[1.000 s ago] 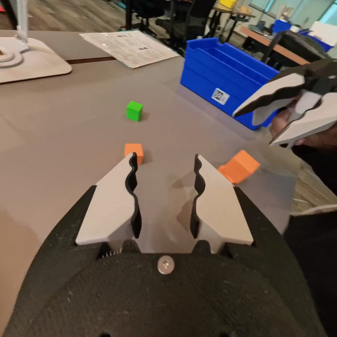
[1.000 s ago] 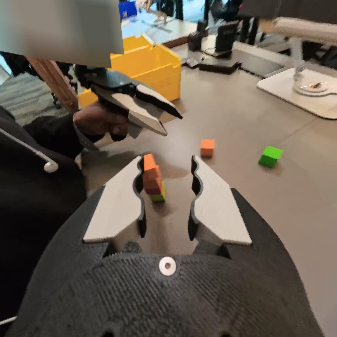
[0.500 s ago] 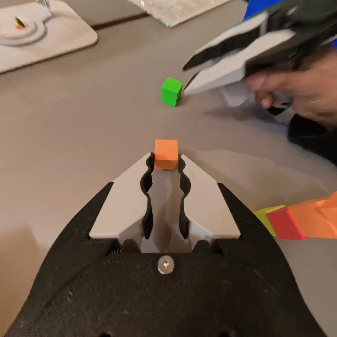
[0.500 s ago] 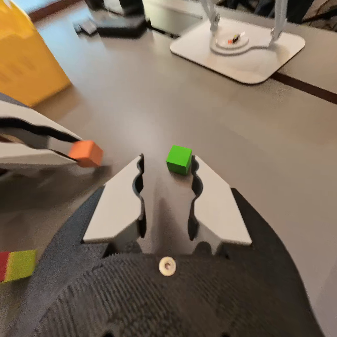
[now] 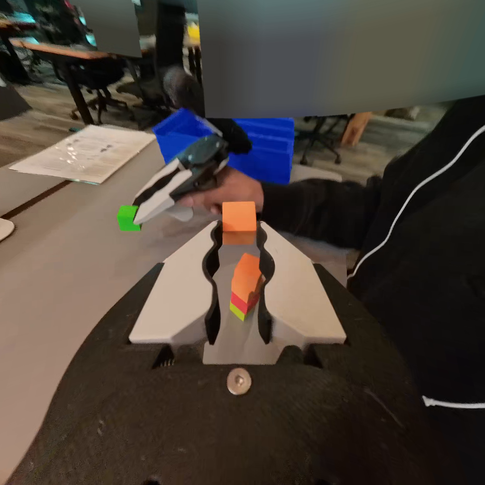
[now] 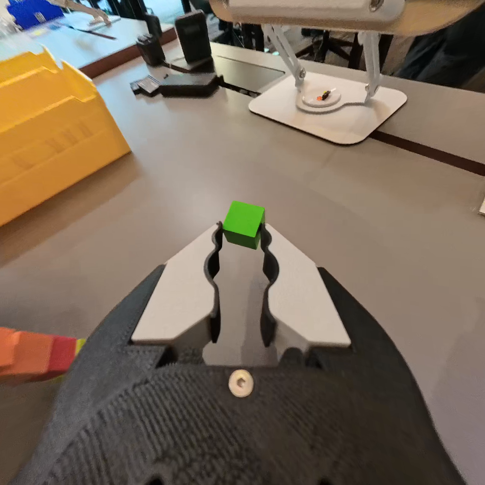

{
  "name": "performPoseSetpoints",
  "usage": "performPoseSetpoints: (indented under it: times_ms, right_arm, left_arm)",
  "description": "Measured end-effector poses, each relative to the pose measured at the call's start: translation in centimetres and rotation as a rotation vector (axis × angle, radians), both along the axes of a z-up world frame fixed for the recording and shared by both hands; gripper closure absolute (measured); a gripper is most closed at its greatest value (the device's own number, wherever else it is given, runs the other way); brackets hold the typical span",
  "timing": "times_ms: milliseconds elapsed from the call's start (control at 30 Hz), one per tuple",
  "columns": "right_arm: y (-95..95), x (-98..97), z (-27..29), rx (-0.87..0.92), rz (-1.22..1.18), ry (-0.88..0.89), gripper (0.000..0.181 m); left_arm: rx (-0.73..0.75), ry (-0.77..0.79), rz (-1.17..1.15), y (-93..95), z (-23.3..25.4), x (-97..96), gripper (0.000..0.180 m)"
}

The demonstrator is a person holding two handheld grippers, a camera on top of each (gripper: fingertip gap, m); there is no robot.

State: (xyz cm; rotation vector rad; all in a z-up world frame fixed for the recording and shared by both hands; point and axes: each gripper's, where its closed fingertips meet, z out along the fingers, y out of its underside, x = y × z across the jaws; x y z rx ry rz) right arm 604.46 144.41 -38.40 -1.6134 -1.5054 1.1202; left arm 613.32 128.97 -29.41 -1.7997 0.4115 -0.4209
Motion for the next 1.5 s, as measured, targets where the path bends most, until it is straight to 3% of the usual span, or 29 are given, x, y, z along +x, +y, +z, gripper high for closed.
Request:
performPoseSetpoints:
  times_ms: [133,367,667,800,1067,1367,1500]
  right_arm:
    - [-1.9,2.4,1.7,-0.015,0.018,0.042,0.154]
    - [-5.2,6.0,5.3,0.025,0.084,0.109,0.154]
    - [-10.9,9.1,10.8,-0.097,0.334,0.26,0.154]
    - [-13.1,9.8,11.2,-0.146,0.437,0.227,0.154]
    - [-15.5,10.1,8.9,-0.097,0.532,0.068,0.154]
    - [-16.1,9.8,6.9,-0.021,0.55,-0.038,0.154]
    - [-16.1,10.0,7.1,-0.013,0.546,-0.028,0.143]
  left_arm:
    - [-0.091,0.056,-0.048,-0.2,-2.6,1.6,0.158]
    - [-0.117,0.101,-0.028,-0.4,-3.3,1.5,0.158]
    - [-0.16,0.119,-0.024,-0.4,-4.3,1.8,0.156]
    - [-0.138,0.091,-0.015,-0.5,-3.6,1.7,0.142]
    - [-0.096,0.027,0.056,-1.3,-2.5,-0.2,0.132]
    - [-0.098,0.02,0.08,-2.0,-2.9,-0.8,0.131]
    - [-0.093,0.015,0.08,-2.1,-2.9,-1.0,0.131]
